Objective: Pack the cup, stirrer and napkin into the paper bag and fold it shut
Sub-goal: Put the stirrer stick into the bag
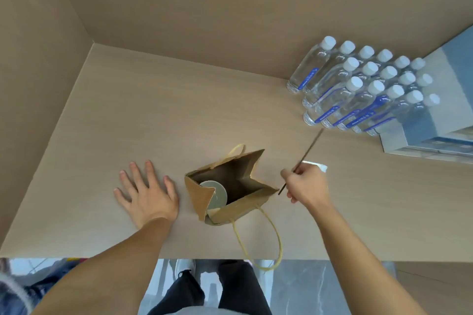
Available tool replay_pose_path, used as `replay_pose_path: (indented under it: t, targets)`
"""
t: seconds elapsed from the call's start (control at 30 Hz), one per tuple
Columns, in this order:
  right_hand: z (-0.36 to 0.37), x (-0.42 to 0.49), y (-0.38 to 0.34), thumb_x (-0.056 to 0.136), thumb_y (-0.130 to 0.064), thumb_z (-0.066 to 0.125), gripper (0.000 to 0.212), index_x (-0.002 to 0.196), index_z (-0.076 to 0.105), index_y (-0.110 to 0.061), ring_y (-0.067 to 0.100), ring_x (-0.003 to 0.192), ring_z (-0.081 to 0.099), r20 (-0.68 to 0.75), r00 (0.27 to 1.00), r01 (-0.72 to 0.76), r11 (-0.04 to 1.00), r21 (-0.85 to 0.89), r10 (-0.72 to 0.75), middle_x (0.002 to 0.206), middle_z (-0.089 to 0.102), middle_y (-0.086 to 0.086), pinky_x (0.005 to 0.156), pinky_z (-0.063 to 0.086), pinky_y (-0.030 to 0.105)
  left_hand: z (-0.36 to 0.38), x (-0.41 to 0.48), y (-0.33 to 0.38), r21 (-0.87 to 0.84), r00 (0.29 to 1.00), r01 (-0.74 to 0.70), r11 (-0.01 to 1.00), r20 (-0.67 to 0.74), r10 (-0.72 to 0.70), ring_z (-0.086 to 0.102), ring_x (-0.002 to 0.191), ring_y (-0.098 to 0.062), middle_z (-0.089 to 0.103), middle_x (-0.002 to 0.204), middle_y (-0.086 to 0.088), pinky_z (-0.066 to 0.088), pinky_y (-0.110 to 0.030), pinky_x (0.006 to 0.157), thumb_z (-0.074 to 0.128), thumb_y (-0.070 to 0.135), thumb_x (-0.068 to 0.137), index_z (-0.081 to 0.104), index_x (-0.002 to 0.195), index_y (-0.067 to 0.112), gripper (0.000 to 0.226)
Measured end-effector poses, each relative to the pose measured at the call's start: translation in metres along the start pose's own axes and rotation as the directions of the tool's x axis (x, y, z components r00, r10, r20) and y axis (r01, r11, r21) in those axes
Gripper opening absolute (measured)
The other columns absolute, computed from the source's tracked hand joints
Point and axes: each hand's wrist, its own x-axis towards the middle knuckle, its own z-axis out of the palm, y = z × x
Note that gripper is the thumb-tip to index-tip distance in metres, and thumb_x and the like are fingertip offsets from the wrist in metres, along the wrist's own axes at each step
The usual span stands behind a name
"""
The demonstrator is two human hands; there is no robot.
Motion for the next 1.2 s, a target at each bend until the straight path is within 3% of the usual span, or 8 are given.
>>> replay_pose_path:
  t: [0.13,0.23,0.33,0.4,0.6,0.8,0.93,1.2]
  targets:
    - [-0.043,-0.074,-0.027,0.068,-0.020,0.048,0.022,0.048,0.046,-0.011,0.020,0.030,0.050,-0.057,0.980,0.201,0.940,0.277,-0.193,0.040,0.057,0.011,0.036,0.041,0.025,-0.002,-0.002,-0.004,-0.032,1.000,-0.006,0.999,0.027,0.007,0.004,0.150,-0.033,0.016,0.163,-0.011,0.005,-0.060,0.116,0.025,0.049,0.093,0.023,0.151,0.024,0.063]
    - [-0.066,-0.124,-0.049,0.071,-0.013,0.043,0.021,0.053,0.045,-0.002,0.023,0.035,0.049,-0.170,0.911,0.413,0.826,0.384,-0.377,0.041,0.055,0.010,0.037,0.038,0.027,-0.005,-0.006,-0.006,-0.042,0.999,-0.018,0.999,0.031,0.019,0.004,0.150,-0.033,0.016,0.163,-0.011,0.005,-0.059,0.116,0.026,0.049,0.093,0.023,0.151,0.024,0.064]
    - [-0.078,-0.150,-0.071,0.075,-0.014,0.042,0.023,0.054,0.045,-0.004,0.023,0.038,0.048,-0.309,0.782,0.622,0.709,0.331,-0.542,0.045,0.053,0.016,0.037,0.035,0.025,-0.009,-0.006,-0.001,-0.057,0.999,-0.021,0.998,0.030,0.023,0.003,0.150,-0.033,0.016,0.164,-0.012,0.003,-0.058,0.116,0.028,0.048,0.094,0.022,0.151,0.024,0.062]
    - [-0.074,-0.157,-0.083,0.074,-0.018,0.042,0.023,0.054,0.046,-0.007,0.026,0.042,0.045,-0.292,0.714,0.696,0.690,0.197,-0.637,0.046,0.048,0.016,0.038,0.034,0.029,-0.011,-0.006,-0.002,-0.063,0.999,-0.022,0.998,0.025,0.024,0.002,0.150,-0.033,0.015,0.164,-0.012,0.002,-0.057,0.117,0.029,0.046,0.095,0.022,0.152,0.023,0.061]
    - [-0.047,-0.139,-0.090,0.075,-0.029,0.046,0.020,0.060,0.050,-0.017,0.011,0.041,0.035,-0.138,0.724,0.684,0.729,0.015,-0.676,0.043,0.039,-0.003,0.041,0.030,0.021,-0.014,-0.005,0.004,-0.064,0.999,-0.037,0.997,0.019,0.038,0.001,0.150,-0.033,0.012,0.164,-0.011,0.001,-0.057,0.118,0.028,0.047,0.096,0.019,0.153,0.024,0.062]
    - [-0.031,-0.123,-0.091,0.079,-0.038,0.050,0.018,0.072,0.057,-0.022,0.015,0.047,0.052,-0.042,0.747,0.655,0.745,-0.129,-0.664,0.063,0.065,0.000,0.040,0.044,0.029,-0.014,-0.007,0.000,-0.058,0.999,-0.034,0.998,0.009,0.034,0.002,0.150,-0.034,0.013,0.164,-0.012,0.002,-0.058,0.117,0.025,0.049,0.094,0.020,0.152,0.024,0.063]
    - [-0.024,-0.116,-0.091,0.081,-0.029,0.058,0.007,0.077,0.056,-0.024,0.007,0.046,0.051,-0.041,0.733,0.672,0.732,-0.112,-0.679,0.063,0.068,-0.004,0.040,0.038,0.014,-0.014,-0.006,0.003,-0.058,0.999,-0.037,0.998,0.012,0.038,0.002,0.150,-0.034,0.013,0.164,-0.011,0.002,-0.058,0.117,0.024,0.049,0.094,0.020,0.152,0.024,0.064]
    - [-0.024,-0.115,-0.094,0.079,-0.015,0.066,0.012,0.077,0.059,-0.024,0.014,0.058,0.059,-0.068,0.709,0.701,0.712,-0.044,-0.702,0.060,0.063,-0.011,0.047,0.046,0.016,-0.013,-0.004,0.002,-0.043,1.000,-0.027,0.999,0.015,0.027,0.001,0.150,-0.034,0.013,0.164,-0.011,0.002,-0.057,0.118,0.024,0.050,0.095,0.018,0.153,0.024,0.064]
